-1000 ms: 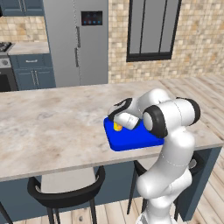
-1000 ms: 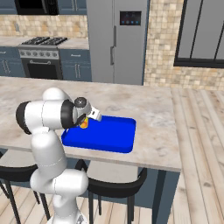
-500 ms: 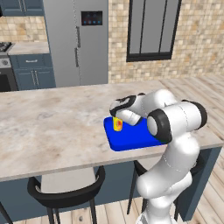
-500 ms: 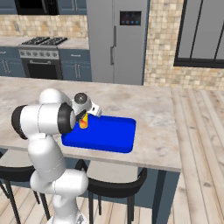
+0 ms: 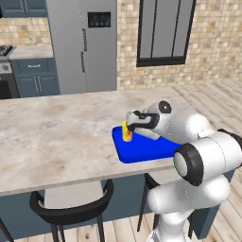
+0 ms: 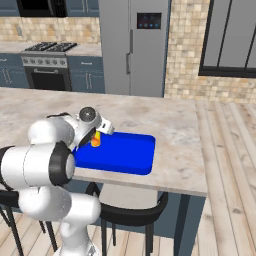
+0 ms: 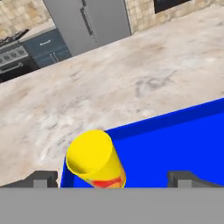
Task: There is a tray on the dining counter. Grab the cup, mug, and pitcher and place them on the tray. The pitcher may be placed next to the tray if it cannot fit the tray.
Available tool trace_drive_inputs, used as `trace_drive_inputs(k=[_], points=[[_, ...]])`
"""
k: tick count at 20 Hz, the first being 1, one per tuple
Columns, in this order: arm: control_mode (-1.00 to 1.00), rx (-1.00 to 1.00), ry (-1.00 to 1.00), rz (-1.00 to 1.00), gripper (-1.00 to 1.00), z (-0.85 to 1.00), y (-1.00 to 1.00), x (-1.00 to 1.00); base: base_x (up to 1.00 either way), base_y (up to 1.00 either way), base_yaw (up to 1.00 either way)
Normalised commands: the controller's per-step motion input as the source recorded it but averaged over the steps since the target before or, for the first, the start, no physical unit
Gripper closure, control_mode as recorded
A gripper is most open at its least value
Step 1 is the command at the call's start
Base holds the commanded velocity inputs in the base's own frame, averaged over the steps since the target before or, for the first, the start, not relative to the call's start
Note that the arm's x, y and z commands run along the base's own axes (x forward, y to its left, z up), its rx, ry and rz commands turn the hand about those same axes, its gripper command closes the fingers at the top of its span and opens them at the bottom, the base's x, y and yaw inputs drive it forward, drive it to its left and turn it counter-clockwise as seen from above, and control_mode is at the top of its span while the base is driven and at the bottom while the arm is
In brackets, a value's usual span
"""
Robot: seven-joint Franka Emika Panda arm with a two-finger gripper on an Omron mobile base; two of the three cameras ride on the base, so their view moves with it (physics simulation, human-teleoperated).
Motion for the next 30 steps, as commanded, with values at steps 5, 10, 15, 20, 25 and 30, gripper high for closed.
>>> trace_drive_inputs(k=[5, 10, 15, 20, 25, 30], points=[[-1.0, 0.04, 0.06, 0.0, -1.0, 0.63, 0.0, -0.94, 0.0, 0.0, 0.0], [-1.0, 0.09, 0.18, -0.01, -1.0, 0.87, 0.0, -0.71, 0.0, 0.0, 0.0], [-1.0, 0.09, 0.1, -0.05, -1.0, 0.79, 0.0, -0.99, 0.0, 0.0, 0.0], [-1.0, 0.02, 0.02, -0.06, -1.0, 0.76, 0.0, -0.99, 0.0, 0.0, 0.0], [-1.0, -0.05, 0.0, -0.02, -1.0, 0.57, 0.0, -0.95, 0.0, 0.0, 0.0], [-1.0, -0.02, 0.01, 0.0, -1.0, 0.51, 0.0, -0.77, 0.0, 0.0, 0.0]])
